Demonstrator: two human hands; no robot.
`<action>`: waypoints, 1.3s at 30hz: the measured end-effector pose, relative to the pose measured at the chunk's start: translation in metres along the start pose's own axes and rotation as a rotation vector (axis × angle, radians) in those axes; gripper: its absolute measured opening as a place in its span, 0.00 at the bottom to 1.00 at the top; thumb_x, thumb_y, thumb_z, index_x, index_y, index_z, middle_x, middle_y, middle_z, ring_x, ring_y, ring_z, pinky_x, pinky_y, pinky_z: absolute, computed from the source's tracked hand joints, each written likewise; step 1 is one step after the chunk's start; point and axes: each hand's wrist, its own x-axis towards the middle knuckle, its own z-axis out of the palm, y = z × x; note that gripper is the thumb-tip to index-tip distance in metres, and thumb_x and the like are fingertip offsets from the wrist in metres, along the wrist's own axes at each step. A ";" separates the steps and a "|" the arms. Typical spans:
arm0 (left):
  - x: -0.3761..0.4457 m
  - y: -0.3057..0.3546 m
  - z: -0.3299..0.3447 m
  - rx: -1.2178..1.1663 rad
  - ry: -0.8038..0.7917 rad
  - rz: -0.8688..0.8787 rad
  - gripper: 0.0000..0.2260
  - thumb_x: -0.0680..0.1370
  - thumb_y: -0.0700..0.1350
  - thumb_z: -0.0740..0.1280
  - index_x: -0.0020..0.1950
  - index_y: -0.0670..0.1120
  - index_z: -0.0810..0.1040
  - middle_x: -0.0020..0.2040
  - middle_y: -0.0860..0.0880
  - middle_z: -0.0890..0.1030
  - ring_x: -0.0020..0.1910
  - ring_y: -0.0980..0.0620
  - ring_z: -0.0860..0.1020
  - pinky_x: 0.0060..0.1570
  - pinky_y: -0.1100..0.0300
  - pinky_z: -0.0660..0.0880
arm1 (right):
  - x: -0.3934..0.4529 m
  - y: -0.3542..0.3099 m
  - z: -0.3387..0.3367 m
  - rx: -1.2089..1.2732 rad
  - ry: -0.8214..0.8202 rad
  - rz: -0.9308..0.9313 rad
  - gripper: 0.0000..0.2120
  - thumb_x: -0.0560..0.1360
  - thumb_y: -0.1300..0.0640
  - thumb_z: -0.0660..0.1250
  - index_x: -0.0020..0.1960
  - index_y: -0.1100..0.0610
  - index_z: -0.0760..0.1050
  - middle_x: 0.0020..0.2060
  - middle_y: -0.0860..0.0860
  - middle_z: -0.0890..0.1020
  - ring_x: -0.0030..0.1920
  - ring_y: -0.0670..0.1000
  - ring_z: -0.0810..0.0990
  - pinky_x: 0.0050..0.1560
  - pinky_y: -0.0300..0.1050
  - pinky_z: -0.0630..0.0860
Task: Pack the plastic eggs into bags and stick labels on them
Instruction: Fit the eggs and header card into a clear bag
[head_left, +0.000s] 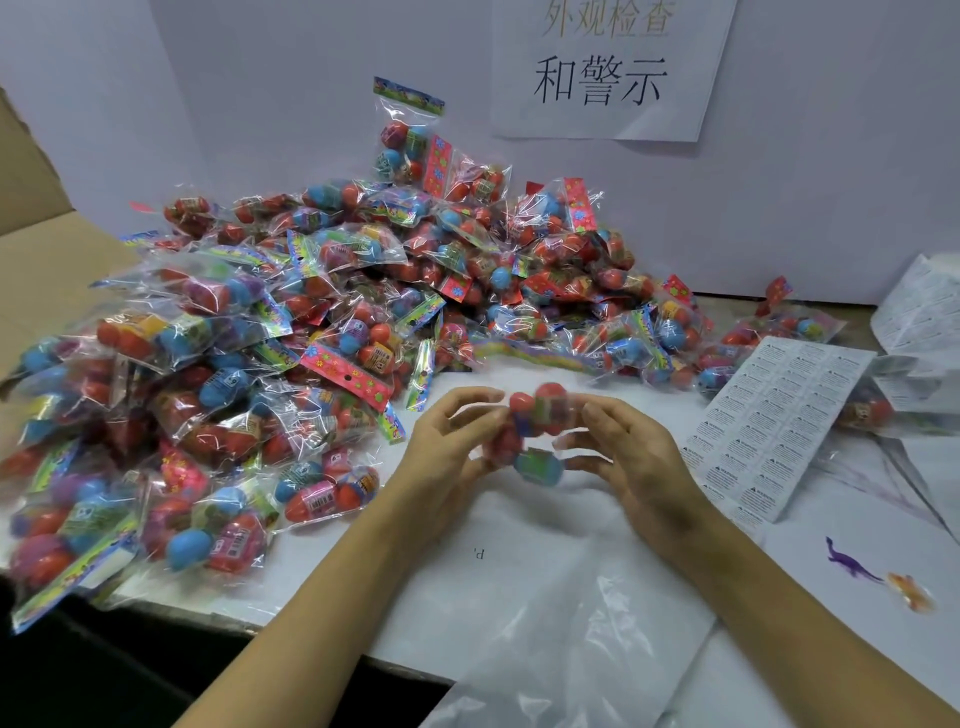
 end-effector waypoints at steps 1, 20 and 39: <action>-0.001 -0.001 0.001 0.011 -0.013 -0.011 0.09 0.76 0.37 0.71 0.55 0.44 0.80 0.46 0.45 0.83 0.40 0.49 0.83 0.37 0.57 0.81 | -0.001 0.000 0.001 -0.023 -0.007 -0.018 0.17 0.72 0.46 0.71 0.56 0.53 0.83 0.48 0.53 0.87 0.48 0.51 0.85 0.45 0.43 0.81; -0.007 -0.011 0.003 0.381 -0.253 0.085 0.12 0.74 0.42 0.77 0.54 0.41 0.81 0.49 0.39 0.86 0.48 0.48 0.84 0.52 0.54 0.81 | -0.003 0.004 -0.001 -0.129 -0.009 -0.067 0.11 0.69 0.46 0.74 0.41 0.54 0.85 0.34 0.48 0.83 0.36 0.44 0.79 0.39 0.37 0.77; -0.008 -0.009 0.006 0.501 -0.214 0.179 0.03 0.76 0.48 0.75 0.47 0.50 0.85 0.44 0.49 0.86 0.44 0.54 0.85 0.44 0.62 0.80 | 0.000 0.011 -0.004 -0.151 0.043 -0.101 0.07 0.70 0.51 0.74 0.41 0.54 0.86 0.36 0.49 0.85 0.38 0.46 0.81 0.39 0.39 0.78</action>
